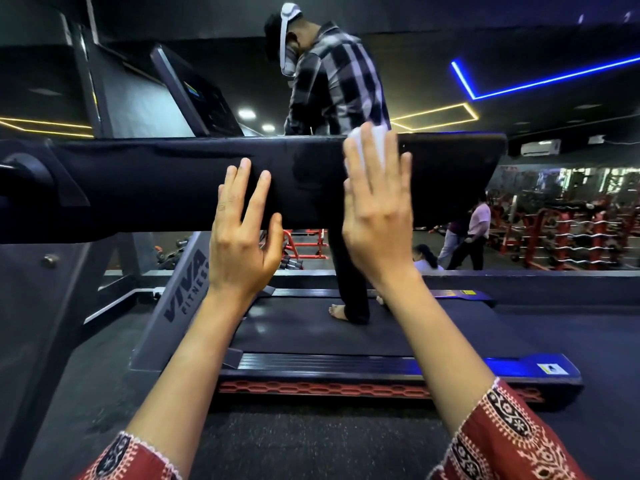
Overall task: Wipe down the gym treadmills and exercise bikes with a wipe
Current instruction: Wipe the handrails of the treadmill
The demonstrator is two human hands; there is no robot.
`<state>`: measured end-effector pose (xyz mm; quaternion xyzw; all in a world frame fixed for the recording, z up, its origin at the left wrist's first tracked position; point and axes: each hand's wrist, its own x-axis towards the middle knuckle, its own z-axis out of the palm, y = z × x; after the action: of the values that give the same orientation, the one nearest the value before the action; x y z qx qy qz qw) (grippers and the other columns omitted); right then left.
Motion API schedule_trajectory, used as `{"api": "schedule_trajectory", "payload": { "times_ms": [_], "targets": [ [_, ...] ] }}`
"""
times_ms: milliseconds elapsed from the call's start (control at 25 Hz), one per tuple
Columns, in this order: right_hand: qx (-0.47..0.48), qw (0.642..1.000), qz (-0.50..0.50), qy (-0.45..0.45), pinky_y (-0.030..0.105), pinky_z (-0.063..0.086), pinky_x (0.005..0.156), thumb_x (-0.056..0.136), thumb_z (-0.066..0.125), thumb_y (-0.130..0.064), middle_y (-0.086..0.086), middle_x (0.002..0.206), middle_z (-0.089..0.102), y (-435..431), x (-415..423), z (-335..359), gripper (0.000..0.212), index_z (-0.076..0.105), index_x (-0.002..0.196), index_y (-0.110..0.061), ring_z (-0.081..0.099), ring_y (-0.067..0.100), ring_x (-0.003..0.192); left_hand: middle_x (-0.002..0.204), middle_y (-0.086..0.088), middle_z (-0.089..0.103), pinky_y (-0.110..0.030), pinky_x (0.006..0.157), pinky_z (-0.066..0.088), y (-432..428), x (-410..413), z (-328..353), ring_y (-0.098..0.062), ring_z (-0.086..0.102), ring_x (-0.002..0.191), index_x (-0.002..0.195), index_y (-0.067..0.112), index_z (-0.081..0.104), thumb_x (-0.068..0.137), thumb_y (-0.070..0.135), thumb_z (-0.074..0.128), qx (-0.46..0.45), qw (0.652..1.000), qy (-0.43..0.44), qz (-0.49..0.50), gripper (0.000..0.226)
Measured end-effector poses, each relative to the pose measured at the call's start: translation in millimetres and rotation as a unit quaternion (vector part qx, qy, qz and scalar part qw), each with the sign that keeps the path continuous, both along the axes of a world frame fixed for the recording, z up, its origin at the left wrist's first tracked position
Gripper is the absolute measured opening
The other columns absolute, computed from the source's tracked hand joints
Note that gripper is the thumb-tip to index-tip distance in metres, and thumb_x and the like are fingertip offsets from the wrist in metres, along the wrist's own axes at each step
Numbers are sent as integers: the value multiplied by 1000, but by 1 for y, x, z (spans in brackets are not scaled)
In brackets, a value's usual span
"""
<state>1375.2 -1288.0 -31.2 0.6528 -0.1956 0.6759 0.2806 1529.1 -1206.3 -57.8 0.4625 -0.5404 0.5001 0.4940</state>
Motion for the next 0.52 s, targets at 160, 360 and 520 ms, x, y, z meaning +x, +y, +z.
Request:
{"api": "schedule_trajectory", "payload": {
  "times_ms": [160, 360, 520],
  "targets": [
    [-11, 999, -29, 33, 51, 19, 116, 94, 46, -5, 15, 149, 38, -15, -24, -25, 49, 42, 143, -6, 29, 34, 141, 142, -28, 38, -38, 117, 17, -8, -17, 1, -37, 28, 136, 132, -5, 49, 91, 9, 49, 9, 999, -28, -19, 43],
    [-11, 998, -44, 43, 48, 14, 117, 97, 43, -6, 15, 150, 35, -23, -44, -41, 47, 38, 144, -6, 25, 35, 142, 142, -27, 39, -40, 117, 19, -20, -36, 1, -37, 29, 136, 132, -3, 50, 91, 8, 49, 9, 999, -40, -32, 43],
    [81, 993, 19, -84, 49, 14, 118, 102, 31, -12, 22, 151, 32, -23, -56, -38, 44, 38, 143, 0, 20, 39, 142, 141, -27, 40, -41, 117, 18, -25, -43, 2, -37, 29, 136, 132, -2, 51, 92, 11, 51, 2, 999, -42, -28, 42]
  ]
}}
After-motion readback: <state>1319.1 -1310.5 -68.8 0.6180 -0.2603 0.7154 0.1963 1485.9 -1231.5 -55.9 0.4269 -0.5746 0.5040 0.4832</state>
